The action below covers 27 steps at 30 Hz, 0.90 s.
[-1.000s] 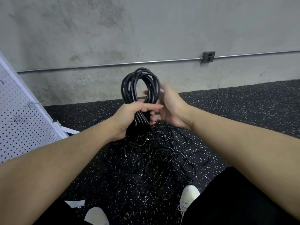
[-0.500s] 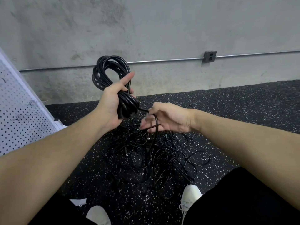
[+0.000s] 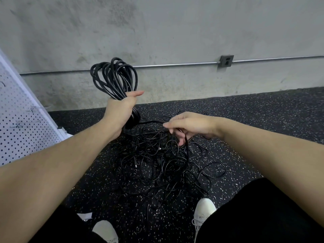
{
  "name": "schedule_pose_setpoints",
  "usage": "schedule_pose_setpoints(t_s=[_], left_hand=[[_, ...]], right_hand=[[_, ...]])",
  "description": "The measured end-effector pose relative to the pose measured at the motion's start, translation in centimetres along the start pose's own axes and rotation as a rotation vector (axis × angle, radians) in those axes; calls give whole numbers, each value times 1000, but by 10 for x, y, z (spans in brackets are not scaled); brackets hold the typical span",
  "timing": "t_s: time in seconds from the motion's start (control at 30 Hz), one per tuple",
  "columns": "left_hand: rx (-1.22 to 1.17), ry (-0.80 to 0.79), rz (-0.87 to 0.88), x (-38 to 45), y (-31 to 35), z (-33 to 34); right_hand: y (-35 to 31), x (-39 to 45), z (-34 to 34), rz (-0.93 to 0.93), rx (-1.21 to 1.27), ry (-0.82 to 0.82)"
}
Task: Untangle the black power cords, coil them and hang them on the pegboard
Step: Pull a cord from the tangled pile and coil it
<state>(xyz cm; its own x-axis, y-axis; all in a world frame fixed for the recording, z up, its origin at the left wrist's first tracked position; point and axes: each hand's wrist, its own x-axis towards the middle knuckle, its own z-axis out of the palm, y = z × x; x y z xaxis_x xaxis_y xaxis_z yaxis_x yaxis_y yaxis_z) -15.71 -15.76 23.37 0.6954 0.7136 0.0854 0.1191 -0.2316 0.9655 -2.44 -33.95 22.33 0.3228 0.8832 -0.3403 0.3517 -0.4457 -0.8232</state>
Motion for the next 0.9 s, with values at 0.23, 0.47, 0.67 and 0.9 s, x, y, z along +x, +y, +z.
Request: schedule_pose_setpoints(t_s=[0.23, 0.47, 0.67, 0.9], left_hand=[[179, -143, -32, 6, -14, -5], [361, -305, -25, 2, -15, 0], [263, -410, -155, -5, -18, 0], [188, -530, -205, -23, 1, 17]], right_hand=[[-6, -1, 1, -108, -316, 184], [-17, -6, -6, -79, -2, 229], [-14, -8, -5, -253, 216, 282], [-23, -3, -7, -289, 243, 680]])
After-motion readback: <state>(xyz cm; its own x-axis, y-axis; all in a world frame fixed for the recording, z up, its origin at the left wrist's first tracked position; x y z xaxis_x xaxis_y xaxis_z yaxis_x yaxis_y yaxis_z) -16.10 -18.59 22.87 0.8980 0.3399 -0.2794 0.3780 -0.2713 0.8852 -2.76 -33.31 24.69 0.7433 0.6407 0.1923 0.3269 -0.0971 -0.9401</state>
